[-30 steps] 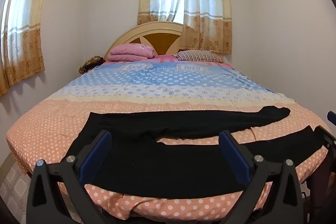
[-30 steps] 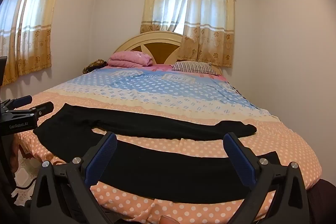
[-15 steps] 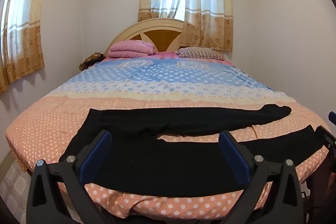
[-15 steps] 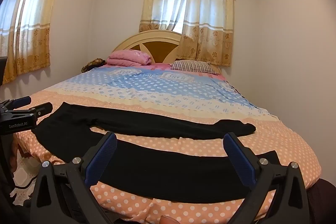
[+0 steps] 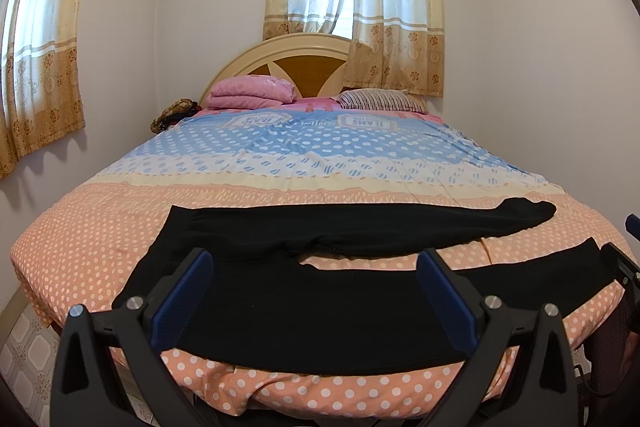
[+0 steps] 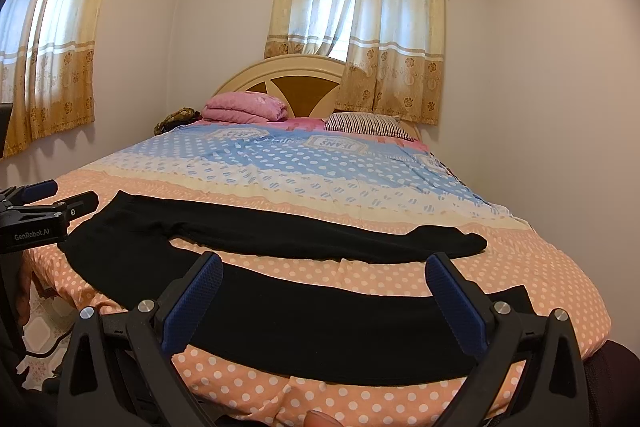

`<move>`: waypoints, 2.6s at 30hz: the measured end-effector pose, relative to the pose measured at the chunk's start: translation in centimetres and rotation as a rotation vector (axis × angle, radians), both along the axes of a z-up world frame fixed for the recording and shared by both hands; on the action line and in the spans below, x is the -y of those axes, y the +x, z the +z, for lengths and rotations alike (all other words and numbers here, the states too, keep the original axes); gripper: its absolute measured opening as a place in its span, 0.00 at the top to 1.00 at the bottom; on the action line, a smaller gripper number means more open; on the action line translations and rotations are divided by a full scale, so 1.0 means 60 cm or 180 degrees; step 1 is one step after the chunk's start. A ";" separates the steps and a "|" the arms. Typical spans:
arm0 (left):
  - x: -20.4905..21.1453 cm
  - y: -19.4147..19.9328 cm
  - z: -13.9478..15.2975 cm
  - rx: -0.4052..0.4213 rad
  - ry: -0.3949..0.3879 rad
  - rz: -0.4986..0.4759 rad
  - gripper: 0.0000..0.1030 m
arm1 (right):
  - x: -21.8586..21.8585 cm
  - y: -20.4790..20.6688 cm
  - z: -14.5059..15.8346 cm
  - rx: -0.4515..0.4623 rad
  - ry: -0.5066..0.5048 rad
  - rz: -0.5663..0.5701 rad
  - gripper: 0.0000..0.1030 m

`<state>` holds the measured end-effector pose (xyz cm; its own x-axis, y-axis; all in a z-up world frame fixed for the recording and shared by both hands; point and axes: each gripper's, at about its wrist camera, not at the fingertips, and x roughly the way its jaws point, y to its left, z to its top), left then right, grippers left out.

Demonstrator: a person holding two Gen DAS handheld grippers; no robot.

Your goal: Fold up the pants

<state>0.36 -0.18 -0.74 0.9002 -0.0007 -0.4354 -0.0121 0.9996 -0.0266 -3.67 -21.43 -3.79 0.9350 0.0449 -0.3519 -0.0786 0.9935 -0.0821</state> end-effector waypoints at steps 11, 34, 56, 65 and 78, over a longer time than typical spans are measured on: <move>-0.002 0.000 0.001 -0.0004 -0.0001 0.0000 0.00 | -0.002 0.003 -0.003 -0.0023 -0.0011 -0.0011 0.01; -0.004 0.001 0.000 -0.0013 -0.0004 -0.0004 0.00 | -0.002 0.004 -0.009 -0.0049 -0.0030 -0.0015 0.01; -0.013 0.006 -0.015 -0.0060 0.0003 -0.0004 0.00 | -0.007 0.009 -0.015 -0.0098 -0.0053 -0.0037 0.01; -0.016 0.024 -0.024 -0.0095 0.0071 -0.0036 0.00 | -0.008 0.022 -0.027 -0.0153 -0.0102 -0.0031 0.01; -0.242 0.233 -0.073 -0.0580 0.0728 0.0566 0.00 | 0.032 0.088 -0.093 -0.0514 -0.0149 -0.0146 0.01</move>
<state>14.35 14.32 -5.11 0.7848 0.2655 -0.5599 -0.1707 0.9612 0.2165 1.64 -23.37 -9.37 0.8668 -0.0166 -0.4983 -0.0490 0.9918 -0.1184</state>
